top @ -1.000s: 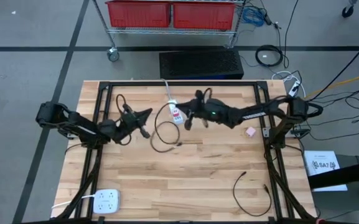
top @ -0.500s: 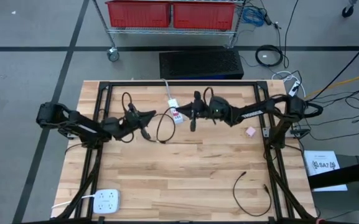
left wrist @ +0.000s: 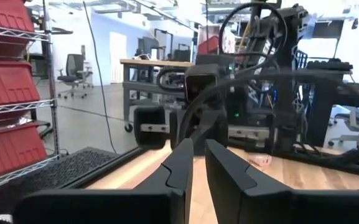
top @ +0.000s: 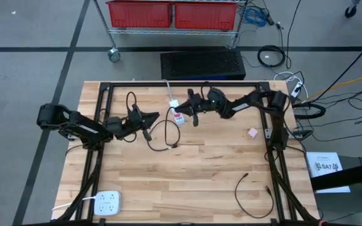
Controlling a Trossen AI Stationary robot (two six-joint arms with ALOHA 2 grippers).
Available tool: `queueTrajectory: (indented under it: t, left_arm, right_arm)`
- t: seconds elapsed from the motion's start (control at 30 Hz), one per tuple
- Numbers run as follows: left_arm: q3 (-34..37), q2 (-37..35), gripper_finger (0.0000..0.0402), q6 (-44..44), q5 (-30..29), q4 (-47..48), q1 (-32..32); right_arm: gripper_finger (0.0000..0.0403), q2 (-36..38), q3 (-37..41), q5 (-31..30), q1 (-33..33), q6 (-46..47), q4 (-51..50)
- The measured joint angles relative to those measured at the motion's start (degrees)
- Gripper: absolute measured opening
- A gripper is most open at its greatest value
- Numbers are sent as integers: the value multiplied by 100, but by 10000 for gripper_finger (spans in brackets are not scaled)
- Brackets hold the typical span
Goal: Insert USB
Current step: Insert the top black charger cable into the pink charger adapter
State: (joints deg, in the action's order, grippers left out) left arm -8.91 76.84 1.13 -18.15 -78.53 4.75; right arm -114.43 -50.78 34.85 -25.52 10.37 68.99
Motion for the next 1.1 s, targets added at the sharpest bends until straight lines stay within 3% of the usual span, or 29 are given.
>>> queueTrajectory:
  t: [0.13,0.27,0.4,0.93,1.1]
  left_arm:
    - [0,0,49,6,4,22,0]
    - [0,0,50,6,-3,20,15]
    - [-2,0,50,8,-5,22,13]
    - [-2,0,50,310,-35,18,15]
    - [-2,0,50,310,-33,18,15]
  right_arm:
    - [0,-24,-152,10,2,1465,657]
    - [0,-28,-314,-343,-20,3127,694]
    - [0,-30,-393,-618,-50,3900,464]
    - [0,-33,-405,-779,-562,5506,253]
    - [0,-33,-405,-632,-698,5591,215]
